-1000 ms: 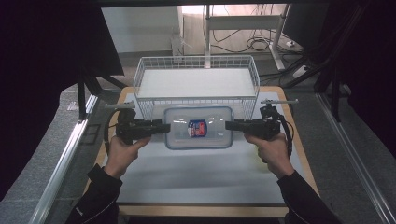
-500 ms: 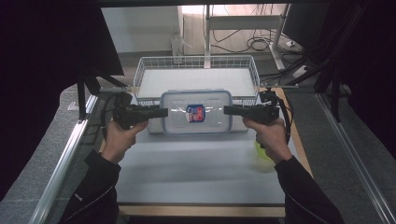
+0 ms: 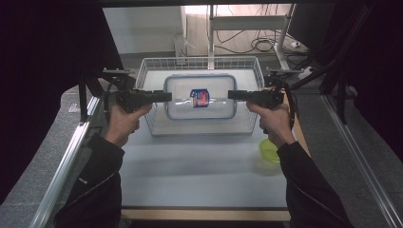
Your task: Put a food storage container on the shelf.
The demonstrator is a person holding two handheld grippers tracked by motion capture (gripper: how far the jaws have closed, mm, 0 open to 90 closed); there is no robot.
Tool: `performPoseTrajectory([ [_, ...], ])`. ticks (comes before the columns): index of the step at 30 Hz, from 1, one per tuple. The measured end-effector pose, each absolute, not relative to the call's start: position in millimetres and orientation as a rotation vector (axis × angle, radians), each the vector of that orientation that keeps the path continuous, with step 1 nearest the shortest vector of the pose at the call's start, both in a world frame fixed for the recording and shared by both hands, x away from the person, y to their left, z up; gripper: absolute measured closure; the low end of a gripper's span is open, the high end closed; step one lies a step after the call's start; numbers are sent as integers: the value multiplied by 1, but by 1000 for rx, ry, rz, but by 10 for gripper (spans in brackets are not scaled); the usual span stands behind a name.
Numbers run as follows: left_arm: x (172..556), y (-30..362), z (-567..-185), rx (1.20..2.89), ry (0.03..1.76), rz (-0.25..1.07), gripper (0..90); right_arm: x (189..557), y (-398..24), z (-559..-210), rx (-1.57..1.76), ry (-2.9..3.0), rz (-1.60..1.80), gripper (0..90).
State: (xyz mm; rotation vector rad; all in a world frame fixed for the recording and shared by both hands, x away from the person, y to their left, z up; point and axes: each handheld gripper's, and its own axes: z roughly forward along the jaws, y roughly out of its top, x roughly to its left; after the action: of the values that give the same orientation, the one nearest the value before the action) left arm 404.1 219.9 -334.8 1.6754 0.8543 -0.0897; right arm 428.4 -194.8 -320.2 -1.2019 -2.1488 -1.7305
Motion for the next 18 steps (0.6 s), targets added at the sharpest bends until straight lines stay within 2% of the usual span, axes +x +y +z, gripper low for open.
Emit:
performPoseTrajectory([
  [18,447,223,-322,1636,900,-108,543,467,-188,-305,-1257,-2142,-1730,546],
])
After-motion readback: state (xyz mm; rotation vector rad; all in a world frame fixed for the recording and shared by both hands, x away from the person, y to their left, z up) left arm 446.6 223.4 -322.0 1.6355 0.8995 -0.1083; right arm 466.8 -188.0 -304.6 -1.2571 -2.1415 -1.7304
